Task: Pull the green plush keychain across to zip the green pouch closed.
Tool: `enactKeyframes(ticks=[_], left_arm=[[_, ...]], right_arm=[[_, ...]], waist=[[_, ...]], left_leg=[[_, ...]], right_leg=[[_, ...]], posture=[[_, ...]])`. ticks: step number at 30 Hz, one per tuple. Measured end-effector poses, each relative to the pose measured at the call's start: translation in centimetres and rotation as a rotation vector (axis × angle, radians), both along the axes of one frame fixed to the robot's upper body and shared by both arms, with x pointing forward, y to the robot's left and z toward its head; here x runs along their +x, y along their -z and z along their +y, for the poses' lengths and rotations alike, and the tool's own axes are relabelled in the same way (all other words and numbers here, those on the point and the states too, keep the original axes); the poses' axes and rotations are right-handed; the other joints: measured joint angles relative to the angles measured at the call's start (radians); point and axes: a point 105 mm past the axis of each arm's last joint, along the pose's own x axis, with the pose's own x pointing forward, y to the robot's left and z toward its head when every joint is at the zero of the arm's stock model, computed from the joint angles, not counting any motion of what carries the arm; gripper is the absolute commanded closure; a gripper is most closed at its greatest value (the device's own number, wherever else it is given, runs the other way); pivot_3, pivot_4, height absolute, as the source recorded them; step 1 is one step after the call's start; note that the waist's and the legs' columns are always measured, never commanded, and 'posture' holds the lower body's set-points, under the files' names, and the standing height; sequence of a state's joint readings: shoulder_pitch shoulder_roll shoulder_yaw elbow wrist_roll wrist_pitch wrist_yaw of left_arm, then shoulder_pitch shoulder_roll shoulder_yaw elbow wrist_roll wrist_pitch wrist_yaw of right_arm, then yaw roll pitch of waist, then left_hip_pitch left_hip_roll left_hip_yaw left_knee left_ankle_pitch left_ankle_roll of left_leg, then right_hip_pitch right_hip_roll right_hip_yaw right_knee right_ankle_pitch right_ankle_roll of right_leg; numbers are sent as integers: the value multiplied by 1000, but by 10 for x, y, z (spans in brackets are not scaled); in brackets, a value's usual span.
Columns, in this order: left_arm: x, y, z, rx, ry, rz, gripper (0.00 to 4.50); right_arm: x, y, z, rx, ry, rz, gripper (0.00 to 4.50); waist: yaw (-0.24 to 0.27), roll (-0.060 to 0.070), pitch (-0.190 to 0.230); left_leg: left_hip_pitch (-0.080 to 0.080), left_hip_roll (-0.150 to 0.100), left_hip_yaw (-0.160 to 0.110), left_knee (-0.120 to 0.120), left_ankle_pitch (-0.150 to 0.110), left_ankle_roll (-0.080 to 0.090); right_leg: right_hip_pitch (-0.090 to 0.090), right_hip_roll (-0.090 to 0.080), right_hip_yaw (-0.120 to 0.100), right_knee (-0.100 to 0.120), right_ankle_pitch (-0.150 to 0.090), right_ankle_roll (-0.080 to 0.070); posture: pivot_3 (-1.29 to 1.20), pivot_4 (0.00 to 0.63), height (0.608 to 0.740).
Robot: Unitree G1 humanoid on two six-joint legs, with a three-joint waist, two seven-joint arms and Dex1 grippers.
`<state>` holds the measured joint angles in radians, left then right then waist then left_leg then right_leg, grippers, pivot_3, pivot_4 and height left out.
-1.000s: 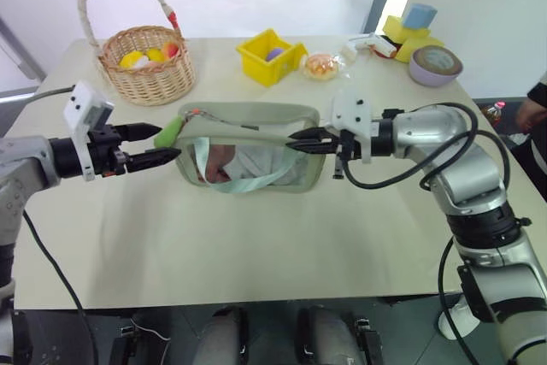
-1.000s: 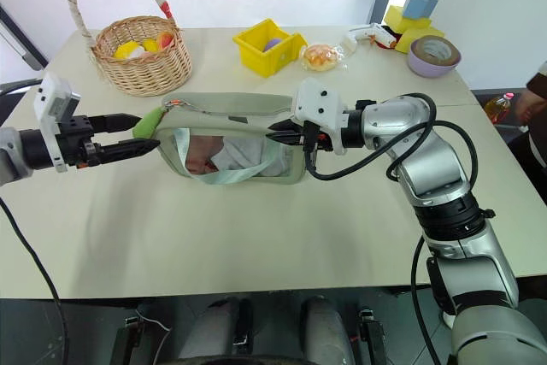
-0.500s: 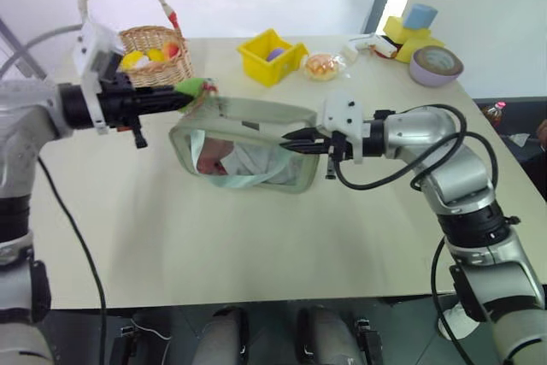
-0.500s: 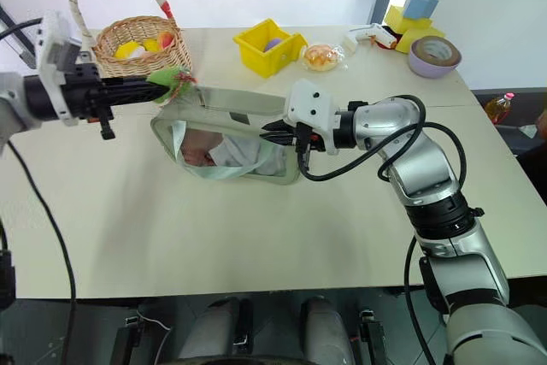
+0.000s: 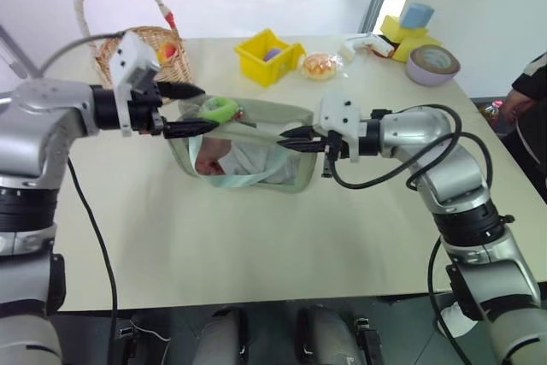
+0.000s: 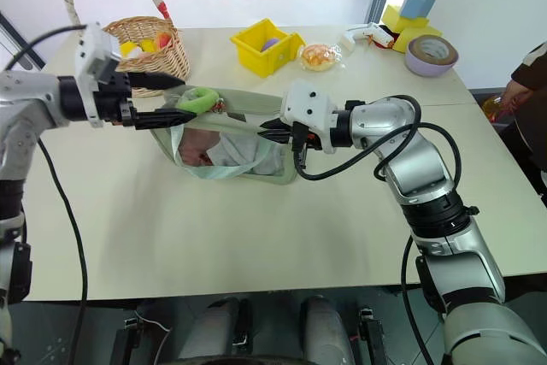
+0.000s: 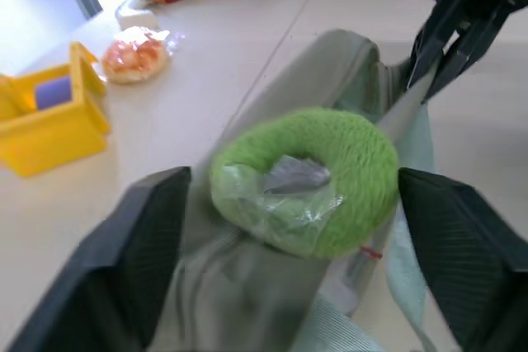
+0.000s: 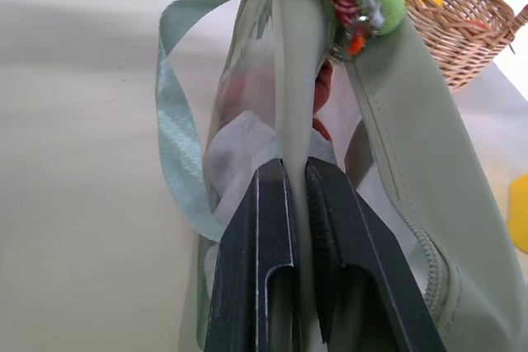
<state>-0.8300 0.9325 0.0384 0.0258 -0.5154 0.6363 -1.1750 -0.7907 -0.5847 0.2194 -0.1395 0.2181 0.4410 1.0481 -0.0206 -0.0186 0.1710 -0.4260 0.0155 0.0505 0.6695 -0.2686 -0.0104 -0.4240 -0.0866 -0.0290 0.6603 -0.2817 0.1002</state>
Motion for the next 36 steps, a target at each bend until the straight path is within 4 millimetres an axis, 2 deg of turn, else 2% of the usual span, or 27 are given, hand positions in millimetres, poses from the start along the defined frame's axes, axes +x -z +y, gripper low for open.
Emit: enactKeyframes(ticks=[4, 5, 7, 10, 12, 14, 17, 23, 26, 29, 33, 36], left_arm=[[-11, -13, 26, 20, -61, -2, 528], [-15, -11, 34, 34, -80, 7, 528], [-17, 5, 47, 60, -112, 51, 528], [-9, 44, 60, 78, -168, 123, 528], [-1, 60, 60, 60, -194, 139, 528], [5, 66, 56, 50, -191, 130, 528], [14, 61, 52, 17, -204, 97, 1417], [12, 60, 49, 9, -172, 107, 4475], [11, 61, 49, 7, -167, 127, 4475], [10, 61, 47, 12, -162, 142, 4500], [4, 62, 41, 21, -128, 155, 4500], [3, 62, 41, 23, -125, 155, 4500]], right_arm=[[3, 0, -1, 6, 3, 3, 4500], [4, 0, -1, 7, 3, 4, 4500], [6, 1, -2, 9, 9, 7, 4500], [6, 1, -2, 10, 8, 6, 4500], [6, 0, -1, 12, 3, 6, 4500], [5, 0, 1, 13, -4, 8, 4500], [5, 0, 1, 13, -8, 9, 4500], [5, 0, 1, 13, -5, 8, 4500], [6, 0, 1, 14, 0, 7, 4500], [9, -1, 0, 20, 12, 12, 3358], [14, -6, -4, 8, 33, 10, 1383], [16, -16, -9, -16, 35, 7, 1383]], waist=[[0, 0, 0], [0, 0, 0], [2, 1, 0], [7, 1, 0], [10, -1, -1], [8, -1, -1], [8, -1, -1], [6, -1, -1], [6, -1, -1], [6, -1, -1], [8, -1, -1], [8, -1, 0]], left_leg=[[0, 1, 0, 0, 0, 0], [1, 1, 0, 0, 0, 0], [1, 1, 0, 0, 0, 1], [1, 1, 0, 0, -1, 1], [0, 1, 0, 1, -1, 2], [0, 0, 0, 1, -1, 1], [0, 0, 0, 1, 0, 1], [0, 0, 0, 1, 0, 1], [0, 0, 0, 1, 0, 1], [0, 0, 0, 1, 0, 1], [0, 0, 0, 1, 0, 1], [0, 0, 0, 1, -1, 1]], right_leg=[[0, 0, 0, 1, 0, 0], [0, 0, 0, 1, 0, 0], [0, 0, 0, 1, 0, 0], [0, 0, 0, 1, 0, 0], [0, 0, 0, 1, 0, 0], [0, -1, 0, 1, 0, 0], [0, -1, 0, 1, 0, 0], [0, -1, 0, 1, 0, 0], [0, -1, 0, 1, 0, 0], [0, -1, 0, 1, 0, 0], [0, -1, 0, 1, 0, 0], [0, -1, 0, 1, 0, 0]], posture=[[0, 150, 739], [0, 150, 739], [0, 150, 739], [0, 150, 739], [0, 150, 739], [0, 150, 739], [0, 150, 739], [0, 150, 739], [0, 150, 739], [0, 150, 739], [0, 150, 739], [0, 150, 739]])
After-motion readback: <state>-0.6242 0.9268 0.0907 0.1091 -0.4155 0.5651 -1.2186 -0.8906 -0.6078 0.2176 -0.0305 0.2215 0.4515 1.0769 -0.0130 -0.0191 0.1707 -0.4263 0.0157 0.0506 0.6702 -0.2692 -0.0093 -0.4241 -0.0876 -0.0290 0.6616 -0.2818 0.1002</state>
